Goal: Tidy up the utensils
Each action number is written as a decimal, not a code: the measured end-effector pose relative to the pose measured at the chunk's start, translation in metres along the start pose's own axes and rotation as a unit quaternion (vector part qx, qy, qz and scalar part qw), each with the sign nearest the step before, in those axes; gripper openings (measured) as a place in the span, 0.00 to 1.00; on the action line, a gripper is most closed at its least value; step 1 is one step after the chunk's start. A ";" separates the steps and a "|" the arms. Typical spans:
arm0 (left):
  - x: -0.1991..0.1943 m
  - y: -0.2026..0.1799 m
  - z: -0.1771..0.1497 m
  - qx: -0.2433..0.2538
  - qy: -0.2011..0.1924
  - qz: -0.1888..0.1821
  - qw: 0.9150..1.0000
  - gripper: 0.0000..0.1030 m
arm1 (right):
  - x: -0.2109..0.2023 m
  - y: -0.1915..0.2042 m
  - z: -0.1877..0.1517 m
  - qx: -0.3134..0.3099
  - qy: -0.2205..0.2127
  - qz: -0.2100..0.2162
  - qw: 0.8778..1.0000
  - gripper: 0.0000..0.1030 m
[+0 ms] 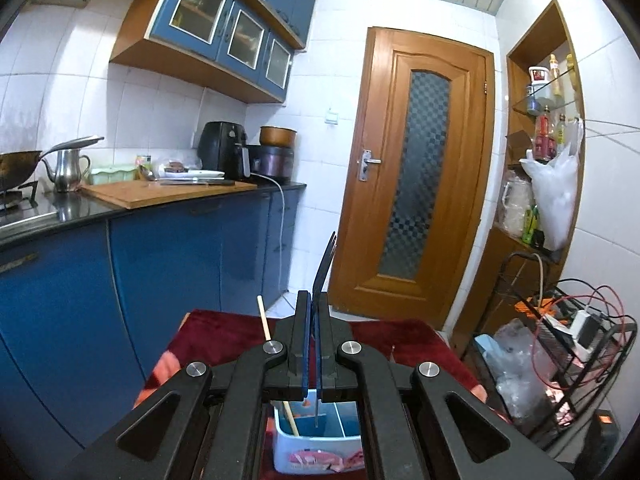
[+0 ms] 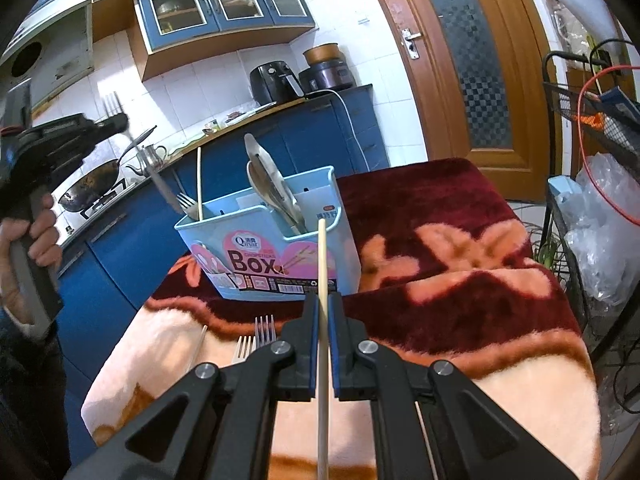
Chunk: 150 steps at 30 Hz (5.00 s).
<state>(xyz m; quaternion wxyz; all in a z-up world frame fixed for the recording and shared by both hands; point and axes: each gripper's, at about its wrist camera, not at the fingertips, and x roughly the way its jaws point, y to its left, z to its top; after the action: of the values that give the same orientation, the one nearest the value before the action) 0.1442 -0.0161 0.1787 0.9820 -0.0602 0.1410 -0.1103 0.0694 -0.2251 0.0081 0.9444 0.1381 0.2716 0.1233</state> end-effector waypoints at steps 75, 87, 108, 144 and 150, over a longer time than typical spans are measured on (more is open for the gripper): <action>0.016 -0.002 -0.103 0.011 0.098 -0.025 0.995 0.45 | 0.043 0.044 0.060 -0.030 -0.077 -0.020 0.996 0.28; -0.017 0.009 -0.124 -0.013 0.179 0.001 0.984 0.45 | 0.013 0.057 0.026 -0.030 -0.005 -0.027 0.999 0.28; -0.016 0.004 -0.179 0.001 0.273 0.014 0.962 0.45 | 0.014 0.036 -0.042 -0.003 0.099 -0.044 0.994 0.34; 0.006 0.023 -0.184 -0.079 0.295 -0.017 0.952 0.04 | 0.027 0.034 -0.052 -0.001 0.151 -0.024 0.988 0.37; -0.010 0.025 -0.172 -0.081 0.256 -0.024 0.963 0.04 | 0.042 0.047 -0.044 -0.033 0.180 -0.023 0.983 0.37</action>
<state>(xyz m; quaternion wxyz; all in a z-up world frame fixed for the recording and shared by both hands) 0.0897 -0.0050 0.0139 0.9022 -0.1127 0.3942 -0.1337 0.0724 -0.1600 -0.0329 0.8867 0.0755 0.4363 0.1331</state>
